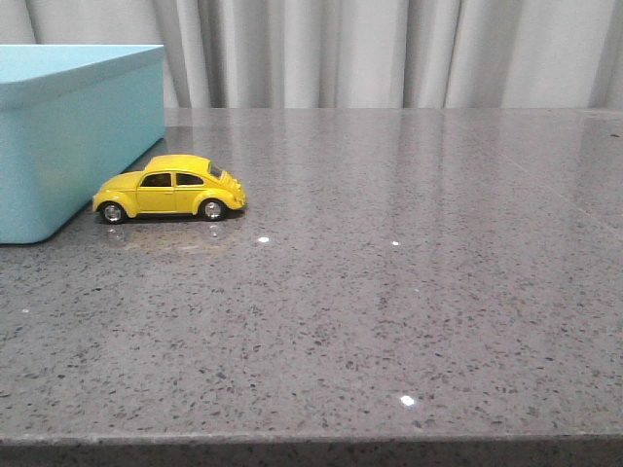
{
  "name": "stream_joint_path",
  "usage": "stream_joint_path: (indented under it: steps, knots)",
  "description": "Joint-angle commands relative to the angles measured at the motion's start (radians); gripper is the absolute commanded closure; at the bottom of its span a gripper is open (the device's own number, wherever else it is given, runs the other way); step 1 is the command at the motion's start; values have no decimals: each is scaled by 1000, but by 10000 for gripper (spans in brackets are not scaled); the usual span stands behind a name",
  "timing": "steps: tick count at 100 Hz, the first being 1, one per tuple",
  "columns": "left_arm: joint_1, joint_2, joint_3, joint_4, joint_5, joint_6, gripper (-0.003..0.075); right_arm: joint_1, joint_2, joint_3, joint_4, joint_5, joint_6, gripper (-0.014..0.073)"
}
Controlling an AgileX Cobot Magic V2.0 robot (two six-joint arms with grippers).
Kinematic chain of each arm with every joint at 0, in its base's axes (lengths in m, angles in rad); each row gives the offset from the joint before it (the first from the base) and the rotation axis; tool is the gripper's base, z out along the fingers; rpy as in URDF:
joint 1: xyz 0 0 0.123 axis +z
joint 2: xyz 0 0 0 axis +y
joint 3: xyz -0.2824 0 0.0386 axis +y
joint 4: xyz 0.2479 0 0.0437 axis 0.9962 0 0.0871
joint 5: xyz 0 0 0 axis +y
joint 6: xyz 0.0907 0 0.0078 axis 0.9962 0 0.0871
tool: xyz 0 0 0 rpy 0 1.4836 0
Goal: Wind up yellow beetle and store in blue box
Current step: 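Lower the left gripper onto the yellow car and grasp it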
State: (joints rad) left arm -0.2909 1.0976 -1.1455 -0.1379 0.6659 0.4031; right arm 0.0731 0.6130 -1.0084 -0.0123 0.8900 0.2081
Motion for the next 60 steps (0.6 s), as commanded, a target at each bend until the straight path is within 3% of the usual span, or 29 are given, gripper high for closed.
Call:
stream_joint_path:
  steps: [1, 35, 60]
  knots:
    - [-41, 53, -105, -17, 11, 57, 118, 0, 1, -22, 2, -71, -9, 32]
    - [-186, 327, -392, -18, 343, 327, 120, 0, 1, -22, 3, -71, -9, 32]
    - [-242, 470, -428, -18, 399, 380, 120, 0, 1, -22, 3, -71, -9, 32]
